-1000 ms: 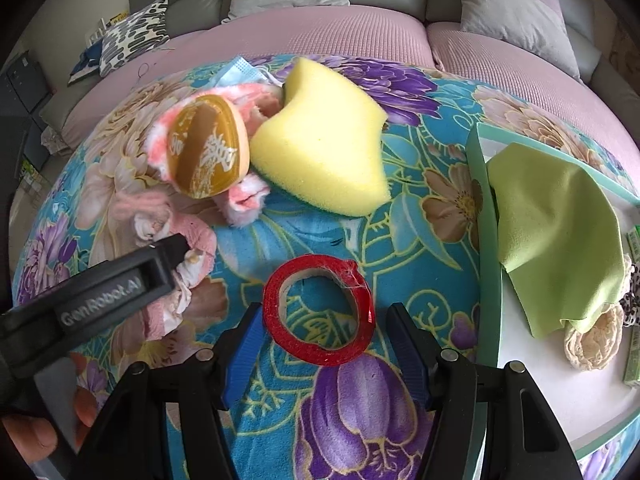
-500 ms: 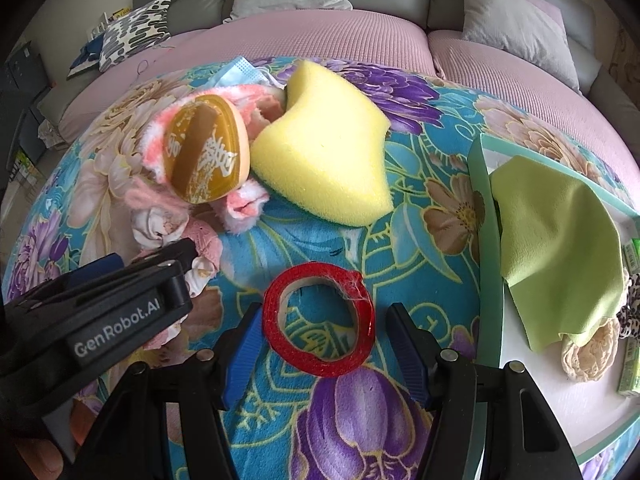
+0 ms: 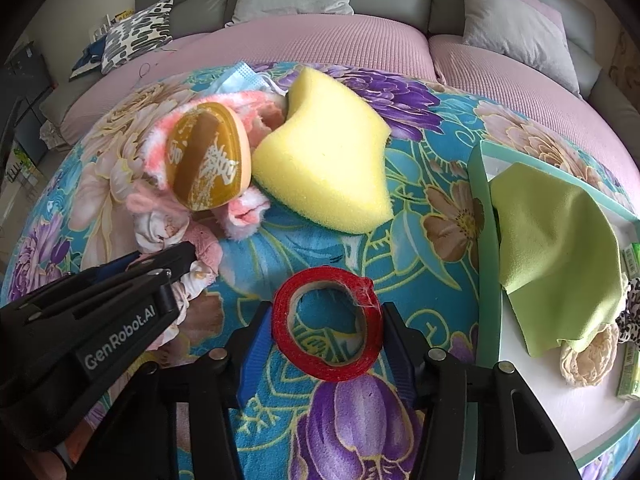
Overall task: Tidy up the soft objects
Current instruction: 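Grasp the pink cloth with the left tool while the right tool grasps the red tape roll, then lift and carry the pink cloth and red tape roll over the tray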
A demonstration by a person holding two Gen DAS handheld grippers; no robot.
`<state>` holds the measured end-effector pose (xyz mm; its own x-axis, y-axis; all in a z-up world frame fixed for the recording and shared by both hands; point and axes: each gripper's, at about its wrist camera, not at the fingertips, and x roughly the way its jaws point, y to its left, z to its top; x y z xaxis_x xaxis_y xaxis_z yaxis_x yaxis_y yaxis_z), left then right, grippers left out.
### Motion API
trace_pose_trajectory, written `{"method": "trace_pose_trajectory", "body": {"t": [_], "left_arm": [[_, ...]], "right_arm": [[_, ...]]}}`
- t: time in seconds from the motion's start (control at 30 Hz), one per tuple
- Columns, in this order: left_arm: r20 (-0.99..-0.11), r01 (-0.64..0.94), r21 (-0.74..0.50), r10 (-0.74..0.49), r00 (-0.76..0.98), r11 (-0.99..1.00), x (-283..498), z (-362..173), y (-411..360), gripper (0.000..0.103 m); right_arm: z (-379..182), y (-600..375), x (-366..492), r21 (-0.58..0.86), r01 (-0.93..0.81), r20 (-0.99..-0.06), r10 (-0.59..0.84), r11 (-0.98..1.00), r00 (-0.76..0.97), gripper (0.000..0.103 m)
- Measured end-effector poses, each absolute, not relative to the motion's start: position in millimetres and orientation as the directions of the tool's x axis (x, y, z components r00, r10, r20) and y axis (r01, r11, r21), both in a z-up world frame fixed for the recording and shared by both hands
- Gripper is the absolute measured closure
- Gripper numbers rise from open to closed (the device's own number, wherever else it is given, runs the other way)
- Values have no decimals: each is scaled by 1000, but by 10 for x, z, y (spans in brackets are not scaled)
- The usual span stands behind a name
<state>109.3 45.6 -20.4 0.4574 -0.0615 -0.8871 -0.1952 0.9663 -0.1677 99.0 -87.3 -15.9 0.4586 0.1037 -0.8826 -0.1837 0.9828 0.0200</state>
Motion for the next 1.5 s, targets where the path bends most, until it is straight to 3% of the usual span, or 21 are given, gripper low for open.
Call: {"method": "trace_pose_trajectory", "body": {"t": [0.47, 1.5], "left_arm": [[-862, -178, -188, -75, 501, 966, 1005, -44, 465, 89], [-661, -86, -209, -76, 747, 974, 550, 1064, 325, 90]], "right_arm": [[-32, -953, 964, 39, -165, -863, 116, 985, 492, 47], [717, -1520, 643, 46, -54, -761, 70, 997, 644, 47]]}}
